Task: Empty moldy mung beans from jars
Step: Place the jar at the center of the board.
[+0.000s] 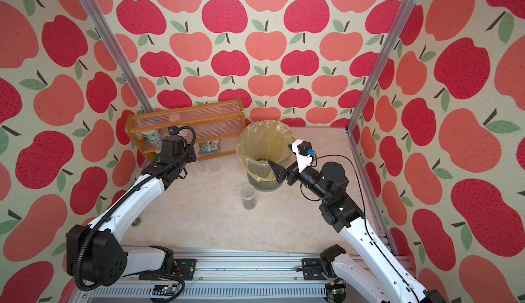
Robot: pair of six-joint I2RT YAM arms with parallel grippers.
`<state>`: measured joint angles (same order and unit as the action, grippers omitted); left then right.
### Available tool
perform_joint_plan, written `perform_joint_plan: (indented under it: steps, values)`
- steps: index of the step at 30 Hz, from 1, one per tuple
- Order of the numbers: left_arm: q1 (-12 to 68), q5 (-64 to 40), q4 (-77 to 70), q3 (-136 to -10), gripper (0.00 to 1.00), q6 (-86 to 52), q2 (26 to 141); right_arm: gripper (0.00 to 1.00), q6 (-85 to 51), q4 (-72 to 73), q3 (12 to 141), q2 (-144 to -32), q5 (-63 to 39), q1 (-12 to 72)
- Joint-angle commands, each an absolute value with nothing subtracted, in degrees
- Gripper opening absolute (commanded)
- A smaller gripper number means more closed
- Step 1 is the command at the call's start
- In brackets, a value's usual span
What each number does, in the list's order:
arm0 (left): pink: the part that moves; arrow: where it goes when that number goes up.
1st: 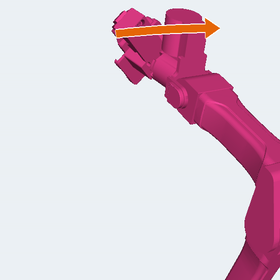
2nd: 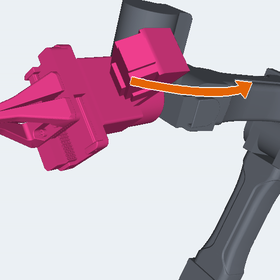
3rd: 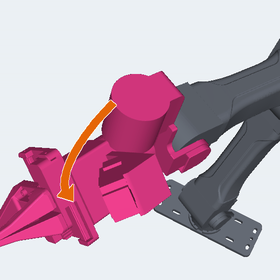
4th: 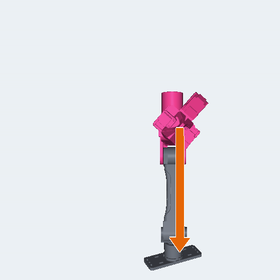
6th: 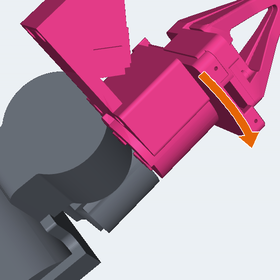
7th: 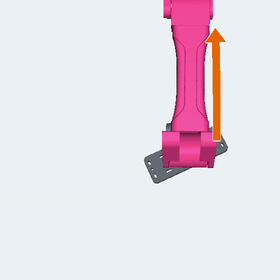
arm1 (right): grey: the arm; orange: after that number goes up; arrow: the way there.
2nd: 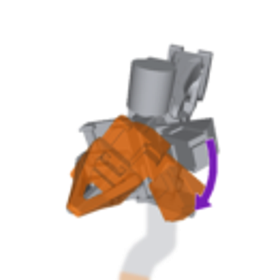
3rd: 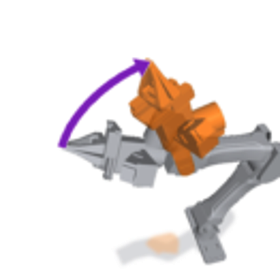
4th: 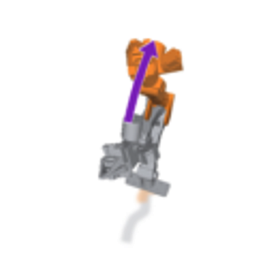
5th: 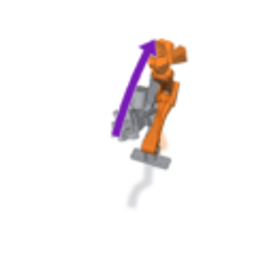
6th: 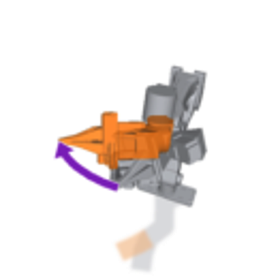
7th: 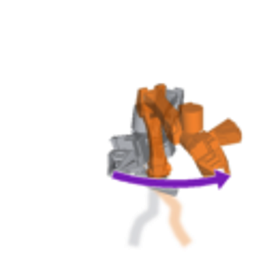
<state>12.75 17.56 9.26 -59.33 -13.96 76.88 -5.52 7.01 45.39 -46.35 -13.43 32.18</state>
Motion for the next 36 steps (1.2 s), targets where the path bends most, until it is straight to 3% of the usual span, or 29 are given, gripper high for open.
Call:
perform_joint_plan:
  steps: [1, 11, 24, 36]
  values:
    - [11.05, 19.35, 1.64, -58.92, 0.44, -13.40, 80.56, 0.99, -7.90, 4.48, 43.07, -44.07, -14.23, 31.95]
    - [9.24, 17.75, -3.66, -61.34, 0.43, -11.60, 91.85, 0.99, -9.64, 1.44, 39.31, -40.17, -13.32, 31.93]
    - [9.19, 18.26, -6.07, -61.27, 0.45, -10.96, 96.24, 0.99, -11.94, 3.94, 36.14, -41.29, -12.44, 31.97]
    - [9.14, 18.97, -1.94, -63.71, 0.85, -13.14, 97.90, 0.99, -11.68, 2.20, 35.82, -40.73, -10.46, 31.98]
